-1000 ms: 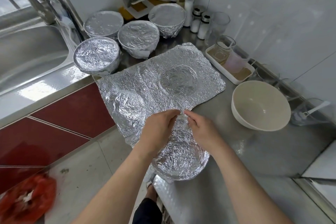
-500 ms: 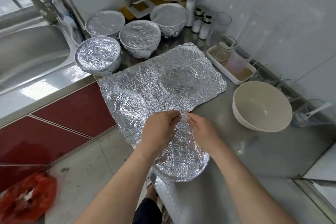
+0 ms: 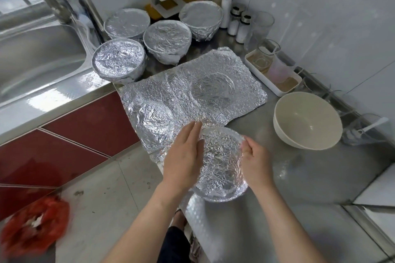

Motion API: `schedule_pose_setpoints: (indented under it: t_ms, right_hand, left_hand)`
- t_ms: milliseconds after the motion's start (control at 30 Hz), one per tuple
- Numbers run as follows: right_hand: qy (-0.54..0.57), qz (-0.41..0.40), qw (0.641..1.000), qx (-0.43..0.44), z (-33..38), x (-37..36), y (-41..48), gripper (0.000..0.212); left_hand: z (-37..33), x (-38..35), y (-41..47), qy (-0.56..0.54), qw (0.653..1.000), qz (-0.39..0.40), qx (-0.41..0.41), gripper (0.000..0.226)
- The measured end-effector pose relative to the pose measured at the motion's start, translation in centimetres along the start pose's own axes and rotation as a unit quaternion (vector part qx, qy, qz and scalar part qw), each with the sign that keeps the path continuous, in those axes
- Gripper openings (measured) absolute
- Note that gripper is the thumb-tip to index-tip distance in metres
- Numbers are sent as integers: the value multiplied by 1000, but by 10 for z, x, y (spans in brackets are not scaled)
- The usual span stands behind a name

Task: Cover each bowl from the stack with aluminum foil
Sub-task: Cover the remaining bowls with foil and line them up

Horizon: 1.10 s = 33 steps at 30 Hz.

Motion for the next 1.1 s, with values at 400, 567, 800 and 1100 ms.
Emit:
schedule_pose_setpoints:
  t_ms: [400,567,800,1100]
  right_hand:
    - [-42,43,998,4,3,-9,0,45]
    - [-31,42,999,-4,1,-10,-1,41]
    - [15,122,992,-6,11,0,17,41]
    - [-81,111,990,31,11,-7,19,38]
  left_hand:
    - [-2,-28,-2,238,970,46,-24,65]
    - [-4,-25,-1,216,972,88,-21,66]
    - [-2,-16,-1,162,985,61,-25,62]
    - [8,-21,1,142,987,58,-51,61]
Point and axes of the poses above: each hand's wrist, its own y-axis towards the middle knuckle, its own x-axis out of the back of the hand, z = x × y, the point moved 1 cm from there along y, towards the middle knuckle, and after that the axes turned 2 degrees about -y, right-handed, at the moved point
